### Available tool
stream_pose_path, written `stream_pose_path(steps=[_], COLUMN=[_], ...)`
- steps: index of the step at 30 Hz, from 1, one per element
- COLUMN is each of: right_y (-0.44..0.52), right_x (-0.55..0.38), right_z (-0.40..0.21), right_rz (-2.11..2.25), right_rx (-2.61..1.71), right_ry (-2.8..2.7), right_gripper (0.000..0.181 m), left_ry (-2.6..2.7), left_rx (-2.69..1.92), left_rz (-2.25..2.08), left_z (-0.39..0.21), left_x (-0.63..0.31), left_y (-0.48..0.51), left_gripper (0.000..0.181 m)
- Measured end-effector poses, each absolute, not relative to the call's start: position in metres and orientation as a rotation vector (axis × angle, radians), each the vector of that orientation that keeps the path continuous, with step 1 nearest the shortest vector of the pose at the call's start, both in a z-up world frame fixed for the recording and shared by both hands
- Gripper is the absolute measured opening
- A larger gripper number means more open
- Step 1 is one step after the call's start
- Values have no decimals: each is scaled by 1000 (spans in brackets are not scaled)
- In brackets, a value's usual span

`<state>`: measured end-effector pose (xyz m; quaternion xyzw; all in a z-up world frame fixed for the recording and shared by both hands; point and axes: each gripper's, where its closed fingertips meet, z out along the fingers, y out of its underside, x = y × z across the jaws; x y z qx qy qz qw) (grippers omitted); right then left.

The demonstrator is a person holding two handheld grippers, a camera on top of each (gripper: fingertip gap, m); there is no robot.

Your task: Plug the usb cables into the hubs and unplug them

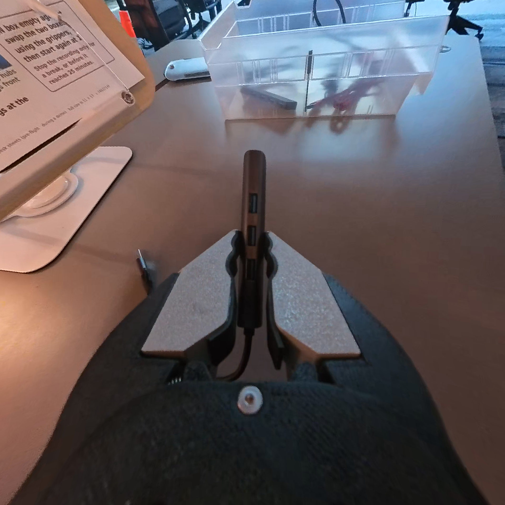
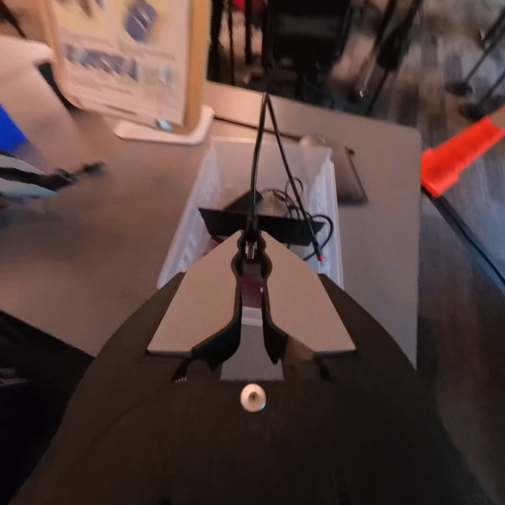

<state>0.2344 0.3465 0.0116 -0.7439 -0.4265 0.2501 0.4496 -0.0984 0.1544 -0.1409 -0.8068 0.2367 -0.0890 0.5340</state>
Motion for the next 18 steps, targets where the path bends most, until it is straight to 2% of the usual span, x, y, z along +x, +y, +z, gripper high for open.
stream_pose_path(steps=[5, 8, 11, 14, 18], right_y=[357, 363, 356, 349, 294], right_x=[209, 221, 210, 203, 147], right_z=[-92, -136, -119, -84, -35], right_rz=[551, 329, 316, 292, 540], right_rx=[-2206, -2408, -2307, -2211, -1978], right_ry=[-1280, -1361, -1413, -1392, -1494], right_gripper=[5, 13, 18, 30, 39], left_ry=[588, 606, 605, 616, 667], left_rx=[-1945, -1938, -1933, -1919, -1878], left_rz=[-171, -170, -175, -176, -182], left_z=[-150, -152, -150, -148, -144], left_x=[-100, -99, -98, -94, -86], left_y=[156, 156, 157, 157, 154], left_gripper=[15, 14, 15, 14, 14])
